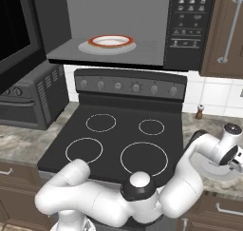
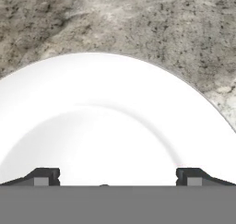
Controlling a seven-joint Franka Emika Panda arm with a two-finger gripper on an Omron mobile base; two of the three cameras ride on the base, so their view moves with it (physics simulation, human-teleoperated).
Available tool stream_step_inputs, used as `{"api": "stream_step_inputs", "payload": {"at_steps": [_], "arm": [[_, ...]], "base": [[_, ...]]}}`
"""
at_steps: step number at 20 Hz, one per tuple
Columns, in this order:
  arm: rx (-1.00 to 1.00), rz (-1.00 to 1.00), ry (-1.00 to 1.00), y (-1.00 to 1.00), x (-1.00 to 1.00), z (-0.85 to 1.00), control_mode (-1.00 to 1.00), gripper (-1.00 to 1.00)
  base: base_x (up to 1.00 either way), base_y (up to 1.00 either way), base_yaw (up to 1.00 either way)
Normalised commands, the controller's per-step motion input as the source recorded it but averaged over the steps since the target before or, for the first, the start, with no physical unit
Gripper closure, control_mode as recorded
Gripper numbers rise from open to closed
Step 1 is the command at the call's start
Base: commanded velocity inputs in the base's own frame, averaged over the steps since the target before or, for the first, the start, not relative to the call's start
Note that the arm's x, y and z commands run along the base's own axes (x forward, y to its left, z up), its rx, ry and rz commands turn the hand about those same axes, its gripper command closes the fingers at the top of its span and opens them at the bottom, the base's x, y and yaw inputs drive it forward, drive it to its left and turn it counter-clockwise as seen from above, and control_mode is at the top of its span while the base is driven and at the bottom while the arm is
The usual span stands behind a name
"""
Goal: Pick the marshmallow from the counter and place it in the microwave.
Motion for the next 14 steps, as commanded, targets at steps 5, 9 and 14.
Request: {"api": "stream_step_inputs", "payload": {"at_steps": [5, 9, 14], "arm": [[0.0, 0.02, 0.05, 0.02, -0.19, 0.0, -1.0, -1.0], [0.0, 0.0, 0.04, 0.1, -0.03, 0.0, -1.0, -1.0], [0.0, 0.0, 0.01, 0.15, 0.0, 0.0, -1.0, -1.0]], "base": [[0.0, 0.0, 0.0], [0.0, 0.0, 0.0], [0.0, 0.0, 0.0]]}}
